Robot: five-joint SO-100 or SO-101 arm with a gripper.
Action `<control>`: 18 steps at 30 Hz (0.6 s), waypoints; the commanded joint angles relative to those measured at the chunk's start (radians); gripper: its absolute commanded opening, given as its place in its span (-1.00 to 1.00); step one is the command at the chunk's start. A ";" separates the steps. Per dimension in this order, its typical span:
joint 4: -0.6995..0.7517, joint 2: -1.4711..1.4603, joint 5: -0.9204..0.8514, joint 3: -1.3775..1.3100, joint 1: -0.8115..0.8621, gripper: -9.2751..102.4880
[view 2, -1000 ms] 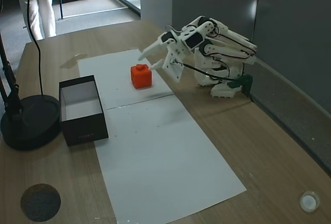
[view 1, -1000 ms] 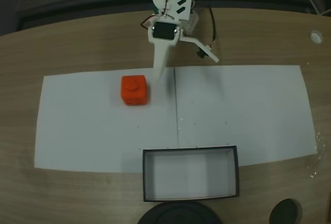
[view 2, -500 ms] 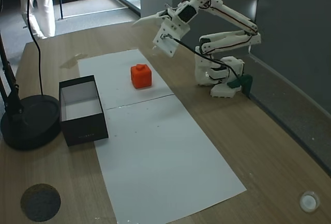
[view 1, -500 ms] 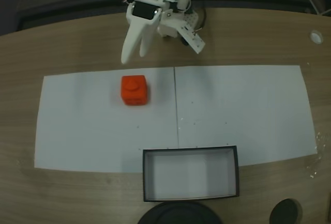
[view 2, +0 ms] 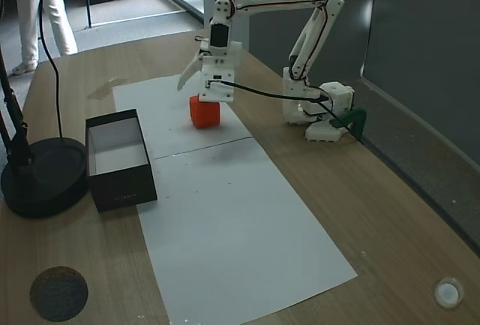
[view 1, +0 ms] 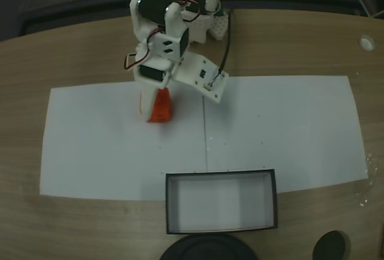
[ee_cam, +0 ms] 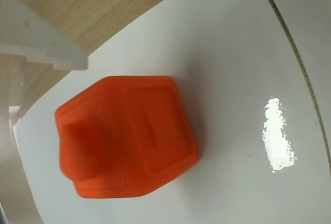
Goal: Grab a orange square and put it in the box.
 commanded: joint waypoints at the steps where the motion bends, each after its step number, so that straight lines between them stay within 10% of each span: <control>1: -0.025 -0.055 0.002 -0.067 0.006 -0.13; 13: -0.153 -0.198 -0.046 -0.069 0.063 -0.14; 18: -0.153 -0.229 -0.078 -0.078 0.084 -0.48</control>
